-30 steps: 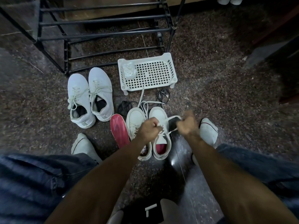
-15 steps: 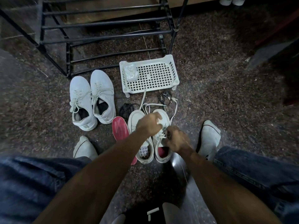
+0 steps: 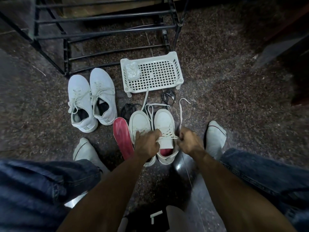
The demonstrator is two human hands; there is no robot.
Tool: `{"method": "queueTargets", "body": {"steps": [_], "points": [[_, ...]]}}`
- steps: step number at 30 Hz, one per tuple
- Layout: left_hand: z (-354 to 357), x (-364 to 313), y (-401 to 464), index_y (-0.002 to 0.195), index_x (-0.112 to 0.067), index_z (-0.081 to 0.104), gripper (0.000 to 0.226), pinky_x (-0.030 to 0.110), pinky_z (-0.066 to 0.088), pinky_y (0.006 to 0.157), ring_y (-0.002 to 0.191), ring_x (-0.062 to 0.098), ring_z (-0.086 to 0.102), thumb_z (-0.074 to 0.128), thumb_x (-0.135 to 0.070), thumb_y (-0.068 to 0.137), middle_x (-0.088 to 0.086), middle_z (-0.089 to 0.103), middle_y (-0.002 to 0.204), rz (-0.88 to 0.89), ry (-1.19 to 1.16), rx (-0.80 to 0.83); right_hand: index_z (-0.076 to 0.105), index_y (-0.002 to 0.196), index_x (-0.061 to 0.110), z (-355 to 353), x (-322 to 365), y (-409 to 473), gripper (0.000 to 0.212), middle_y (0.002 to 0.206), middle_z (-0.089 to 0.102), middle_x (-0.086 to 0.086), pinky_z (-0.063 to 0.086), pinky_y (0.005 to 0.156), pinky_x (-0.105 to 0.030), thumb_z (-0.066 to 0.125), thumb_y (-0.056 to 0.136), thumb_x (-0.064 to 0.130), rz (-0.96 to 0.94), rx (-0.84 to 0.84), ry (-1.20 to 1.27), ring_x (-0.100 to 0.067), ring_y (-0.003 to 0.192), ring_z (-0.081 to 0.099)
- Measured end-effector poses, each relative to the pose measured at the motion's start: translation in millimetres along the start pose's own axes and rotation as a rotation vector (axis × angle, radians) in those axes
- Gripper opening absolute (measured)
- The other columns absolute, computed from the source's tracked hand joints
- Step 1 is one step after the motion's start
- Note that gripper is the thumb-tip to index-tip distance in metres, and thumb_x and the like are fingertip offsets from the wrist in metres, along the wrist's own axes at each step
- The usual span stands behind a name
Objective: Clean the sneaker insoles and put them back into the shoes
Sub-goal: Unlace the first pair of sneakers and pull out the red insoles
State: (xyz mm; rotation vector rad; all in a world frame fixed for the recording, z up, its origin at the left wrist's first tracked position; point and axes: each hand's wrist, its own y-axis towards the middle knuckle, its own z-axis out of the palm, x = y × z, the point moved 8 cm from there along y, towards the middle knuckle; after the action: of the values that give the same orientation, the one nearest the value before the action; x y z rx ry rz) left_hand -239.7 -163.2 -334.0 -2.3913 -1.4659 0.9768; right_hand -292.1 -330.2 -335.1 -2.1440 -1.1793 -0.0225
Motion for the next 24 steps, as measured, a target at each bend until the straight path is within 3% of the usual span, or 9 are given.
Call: {"method": "queueTargets", "body": {"steps": [4,6,9,14,16,18,20,24], "points": [[-4.0,-16.8,-6.5,0.111,-0.026,0.048,0.026,0.052,0.017,0.116,0.114,0.021,0.05,0.056,-0.016,0.088,-0.002,0.044,0.118,0.175,0.22,-0.078,0.051,0.088,0.022,-2.8,10.6,-11.0,0.012,0.104,0.062,-0.006,0.047,0.077,-0.036,0.058,0.087,0.031,-0.031,-0.062,-0.095,-0.031,0.096,0.062],[-1.8,-31.5,-7.7,0.108,-0.023,0.055,0.022,0.057,0.015,0.115,0.124,0.024,0.042,0.055,-0.015,0.087,0.001,0.041,0.122,0.287,0.411,-0.079,0.051,0.087,0.021,0.1,12.2,-16.0,0.01,0.098,0.064,-0.006,0.045,0.074,-0.033,0.058,0.087,0.028,0.026,-0.085,-0.009,-0.031,0.092,0.062],[9.9,-42.5,-2.2,0.123,-0.019,0.055,0.033,0.065,0.008,0.113,0.138,0.032,0.025,0.054,-0.023,0.09,0.007,0.036,0.136,0.287,0.608,0.016,0.049,0.078,0.019,10.9,13.2,-18.9,0.012,0.084,0.064,-0.001,0.042,0.067,-0.029,0.06,0.08,0.022,0.109,-0.063,0.18,-0.028,0.082,0.06],[20.8,-50.0,13.6,0.128,-0.012,0.049,0.035,0.067,0.006,0.112,0.122,0.041,0.043,0.047,-0.018,0.094,0.013,0.042,0.127,0.24,0.731,0.053,0.045,0.064,0.02,18.3,4.2,-10.3,0.02,0.063,0.056,0.004,0.045,0.064,-0.034,0.064,0.069,0.019,0.14,-0.003,0.366,-0.023,0.067,0.053],[22.4,-54.7,16.1,0.121,-0.01,0.056,0.03,0.057,0.023,0.11,0.11,0.037,0.053,0.044,-0.019,0.094,0.013,0.045,0.123,0.27,0.708,0.065,0.043,0.062,0.019,17.2,2.2,-6.7,0.022,0.059,0.053,0.006,0.04,0.06,-0.03,0.063,0.069,0.012,0.122,0.015,0.346,-0.021,0.064,0.051],[21.3,-50.6,19.9,0.114,-0.011,0.062,0.031,0.042,0.042,0.087,0.102,0.034,0.058,0.046,-0.026,0.093,0.009,0.047,0.123,0.276,0.546,0.11,0.044,0.063,0.018,16.0,2.4,-4.7,0.022,0.058,0.053,0.006,0.039,0.059,-0.029,0.062,0.072,0.008,0.09,0.018,0.307,-0.022,0.066,0.053],[15.3,-36.4,30.8,0.107,-0.016,0.063,0.028,0.036,0.047,0.075,0.095,0.029,0.063,0.05,-0.032,0.089,0.004,0.056,0.121,0.243,0.337,0.144,0.044,0.067,0.017,14.3,5.0,-5.9,0.022,0.064,0.057,0.004,0.04,0.063,-0.031,0.063,0.077,0.012,0.057,0.006,0.263,-0.025,0.072,0.057],[0.4,-23.9,49.4,0.092,-0.017,0.069,0.021,0.036,0.051,0.085,0.098,0.027,0.065,0.058,-0.033,0.083,0.003,0.07,0.106,0.148,0.139,0.241,0.048,0.084,0.019,7.3,15.6,-17.3,0.011,0.09,0.065,-0.007,0.041,0.071,-0.034,0.058,0.086,0.021,-0.001,-0.06,0.098,-0.032,0.088,0.06]]}}
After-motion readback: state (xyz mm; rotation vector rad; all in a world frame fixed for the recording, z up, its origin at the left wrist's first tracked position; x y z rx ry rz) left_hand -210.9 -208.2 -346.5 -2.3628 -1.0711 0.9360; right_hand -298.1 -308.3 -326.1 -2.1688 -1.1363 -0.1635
